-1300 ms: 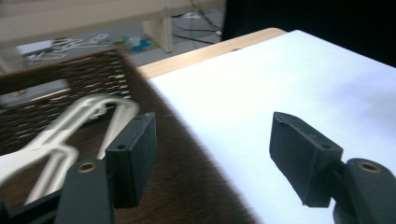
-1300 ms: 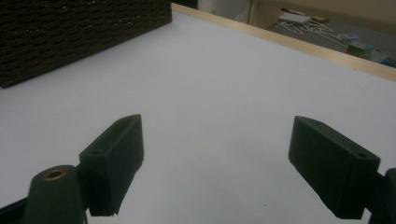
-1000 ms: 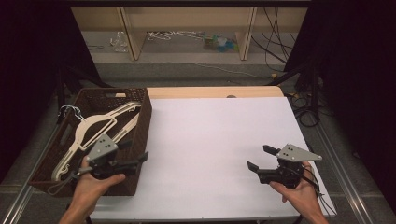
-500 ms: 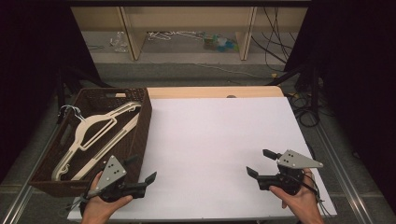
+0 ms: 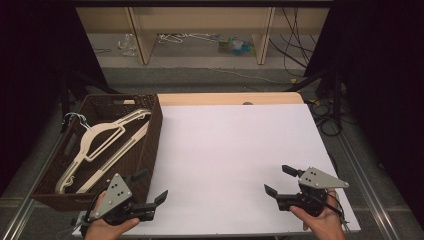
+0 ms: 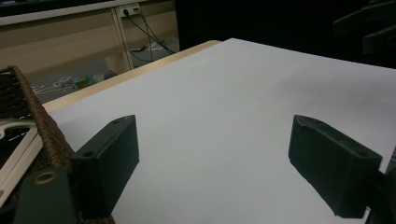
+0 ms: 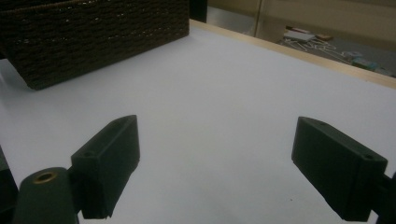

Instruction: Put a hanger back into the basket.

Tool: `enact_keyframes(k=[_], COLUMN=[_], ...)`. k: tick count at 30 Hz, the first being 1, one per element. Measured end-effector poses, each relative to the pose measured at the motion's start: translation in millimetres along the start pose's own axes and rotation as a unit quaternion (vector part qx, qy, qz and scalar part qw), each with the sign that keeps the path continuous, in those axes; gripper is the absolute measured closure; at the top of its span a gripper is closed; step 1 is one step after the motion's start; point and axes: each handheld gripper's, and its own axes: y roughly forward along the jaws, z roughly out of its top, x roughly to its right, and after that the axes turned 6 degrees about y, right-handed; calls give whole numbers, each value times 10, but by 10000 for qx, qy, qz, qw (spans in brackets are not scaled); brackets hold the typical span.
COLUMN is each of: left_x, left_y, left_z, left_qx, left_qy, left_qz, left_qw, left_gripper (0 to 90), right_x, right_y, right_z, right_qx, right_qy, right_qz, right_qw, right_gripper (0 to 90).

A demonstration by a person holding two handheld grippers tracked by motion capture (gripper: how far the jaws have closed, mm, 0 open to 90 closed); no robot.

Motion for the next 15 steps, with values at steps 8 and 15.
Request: enact_keyframes(k=[8, 15], left_x=[-58, -61], left_y=[0, -5], left_z=[-49, -59], left_qx=[-41, -50], left_qy=[-21, -55], left_qz=[83, 135], left_qw=[10000, 9999], left_gripper=[160, 161], right_x=[-17, -17], right_y=[-21, -24], right_z=[-8, -11], right_qx=[70, 94], right_qy=[-23, -26], right_qz=[49, 11], right_qw=[10000, 10000], right_gripper=[162, 162])
